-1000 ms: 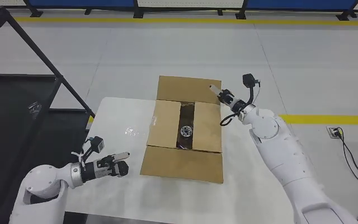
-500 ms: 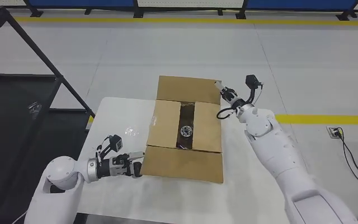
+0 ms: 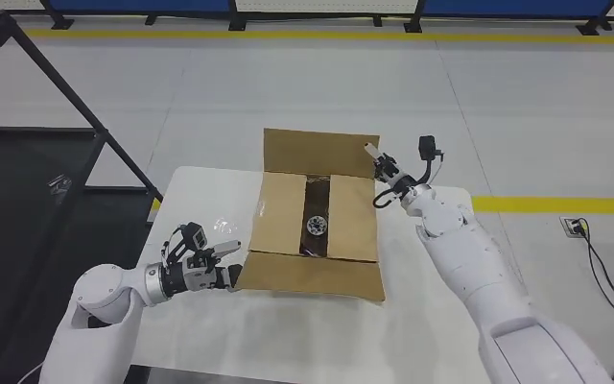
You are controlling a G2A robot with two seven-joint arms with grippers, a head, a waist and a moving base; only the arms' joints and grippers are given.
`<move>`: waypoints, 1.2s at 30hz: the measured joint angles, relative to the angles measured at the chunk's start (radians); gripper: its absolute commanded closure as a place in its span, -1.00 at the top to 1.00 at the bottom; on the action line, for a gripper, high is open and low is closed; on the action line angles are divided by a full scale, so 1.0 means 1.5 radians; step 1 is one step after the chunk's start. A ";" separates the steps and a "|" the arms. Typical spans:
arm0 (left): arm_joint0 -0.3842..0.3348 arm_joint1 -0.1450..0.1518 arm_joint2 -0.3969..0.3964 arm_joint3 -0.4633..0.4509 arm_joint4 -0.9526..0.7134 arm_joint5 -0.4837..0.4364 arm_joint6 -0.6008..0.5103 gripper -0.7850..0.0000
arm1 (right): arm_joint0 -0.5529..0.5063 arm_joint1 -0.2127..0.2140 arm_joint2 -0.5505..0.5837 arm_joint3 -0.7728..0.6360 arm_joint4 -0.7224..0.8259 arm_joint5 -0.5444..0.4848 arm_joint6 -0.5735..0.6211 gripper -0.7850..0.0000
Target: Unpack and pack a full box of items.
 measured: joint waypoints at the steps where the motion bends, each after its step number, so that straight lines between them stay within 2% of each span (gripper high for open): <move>1: 0.000 0.000 -0.001 0.000 0.000 0.000 0.000 1.00 | 0.000 0.000 0.001 0.000 0.000 0.000 0.000 1.00; 3: -0.005 -0.002 -0.007 0.002 -0.014 0.007 0.020 1.00 | 0.000 0.002 0.017 0.003 0.021 -0.021 0.016 1.00; 7: 0.008 -0.010 0.011 -0.040 -0.015 -0.011 0.191 1.00 | 0.010 0.013 0.055 0.025 0.112 -0.095 0.107 1.00; 10: 0.015 -0.012 0.024 -0.057 -0.007 -0.019 0.269 1.00 | 0.013 0.018 0.062 0.027 0.119 -0.110 0.128 1.00; 20: 0.011 -0.013 0.039 -0.064 -0.022 -0.027 0.321 1.00 | 0.022 0.026 0.059 0.010 0.085 -0.149 0.167 1.00; 28: -0.006 -0.019 0.072 -0.079 -0.007 -0.053 0.408 1.00 | 0.042 0.036 0.050 -0.016 0.039 -0.183 0.222 1.00; 36: -0.029 -0.027 0.128 -0.069 0.062 -0.096 0.478 1.00 | 0.055 0.044 0.030 -0.057 -0.022 -0.157 0.288 1.00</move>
